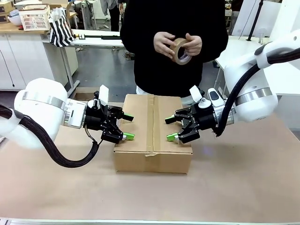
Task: Pack the gift set into the box.
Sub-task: Press and hold the closed box until the human finishes sealing it.
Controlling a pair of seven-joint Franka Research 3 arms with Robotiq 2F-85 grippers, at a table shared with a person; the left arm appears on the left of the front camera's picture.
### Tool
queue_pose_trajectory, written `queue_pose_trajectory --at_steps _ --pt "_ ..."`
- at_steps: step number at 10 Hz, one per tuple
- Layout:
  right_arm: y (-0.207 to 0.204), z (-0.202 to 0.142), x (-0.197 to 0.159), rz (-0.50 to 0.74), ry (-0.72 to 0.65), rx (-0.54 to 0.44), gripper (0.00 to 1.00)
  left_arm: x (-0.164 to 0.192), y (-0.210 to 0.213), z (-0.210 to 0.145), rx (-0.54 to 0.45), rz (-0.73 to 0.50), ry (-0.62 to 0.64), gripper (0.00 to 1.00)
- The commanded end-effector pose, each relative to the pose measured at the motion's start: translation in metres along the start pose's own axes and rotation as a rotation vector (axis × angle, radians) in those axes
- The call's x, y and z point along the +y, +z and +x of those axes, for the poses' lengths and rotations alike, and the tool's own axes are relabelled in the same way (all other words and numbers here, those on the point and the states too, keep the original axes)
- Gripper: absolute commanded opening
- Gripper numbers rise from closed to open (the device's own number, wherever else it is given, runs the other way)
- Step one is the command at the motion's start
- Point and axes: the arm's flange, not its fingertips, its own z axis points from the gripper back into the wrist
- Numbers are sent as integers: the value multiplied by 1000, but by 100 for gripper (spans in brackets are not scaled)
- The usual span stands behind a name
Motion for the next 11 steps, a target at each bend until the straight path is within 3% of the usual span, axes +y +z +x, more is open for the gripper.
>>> queue_pose_trajectory --at_steps 1,11 --pt "0 -1 1 -7 -3 3 100 -3 1 -2 10 -7 -11 100" --pt "0 -1 1 -7 -3 3 100 -3 1 -2 10 -7 -11 100"
